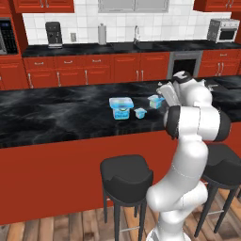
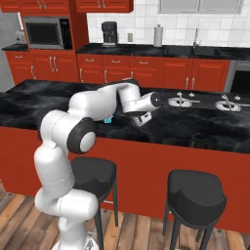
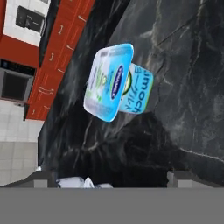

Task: Stack the yogurt containers by placing the smaller containers on top of the larger containers.

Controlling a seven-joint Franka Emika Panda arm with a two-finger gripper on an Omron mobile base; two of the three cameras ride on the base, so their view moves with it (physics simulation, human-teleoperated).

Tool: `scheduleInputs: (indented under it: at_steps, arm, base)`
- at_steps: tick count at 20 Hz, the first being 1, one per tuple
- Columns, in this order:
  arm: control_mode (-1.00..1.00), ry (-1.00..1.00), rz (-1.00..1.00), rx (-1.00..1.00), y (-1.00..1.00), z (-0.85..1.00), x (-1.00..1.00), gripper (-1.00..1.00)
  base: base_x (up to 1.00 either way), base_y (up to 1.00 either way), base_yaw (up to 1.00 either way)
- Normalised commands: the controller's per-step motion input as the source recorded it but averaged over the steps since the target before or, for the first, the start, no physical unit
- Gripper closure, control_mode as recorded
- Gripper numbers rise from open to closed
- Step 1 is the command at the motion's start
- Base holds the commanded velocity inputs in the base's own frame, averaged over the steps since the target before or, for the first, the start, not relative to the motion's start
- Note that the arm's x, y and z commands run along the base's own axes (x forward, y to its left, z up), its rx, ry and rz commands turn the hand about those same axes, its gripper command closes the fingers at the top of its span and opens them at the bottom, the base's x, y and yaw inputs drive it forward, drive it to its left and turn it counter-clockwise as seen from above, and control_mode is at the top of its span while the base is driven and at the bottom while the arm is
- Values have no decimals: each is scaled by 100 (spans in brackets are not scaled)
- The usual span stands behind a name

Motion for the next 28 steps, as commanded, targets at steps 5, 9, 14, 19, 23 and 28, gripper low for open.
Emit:
scheduleInputs:
  at_steps: [5, 9, 14, 19, 23, 28]
  arm:
    - [-100, 0, 0, 0, -11, -11, 22, -100]
    - [-100, 0, 0, 1, -8, -9, 24, -100]
    - [-100, 0, 0, 1, -6, -8, 28, -100]
    - [-100, 0, 0, 0, -1, -6, 31, -100]
    - [-100, 0, 0, 1, 0, -4, 33, -100]
    - [-100, 0, 0, 1, -2, -5, 31, -100]
  base:
    - [0, 0, 0]
    - [0, 0, 0]
    - [0, 0, 0]
    - [0, 0, 0]
    - [0, 0, 0]
    - [0, 0, 0]
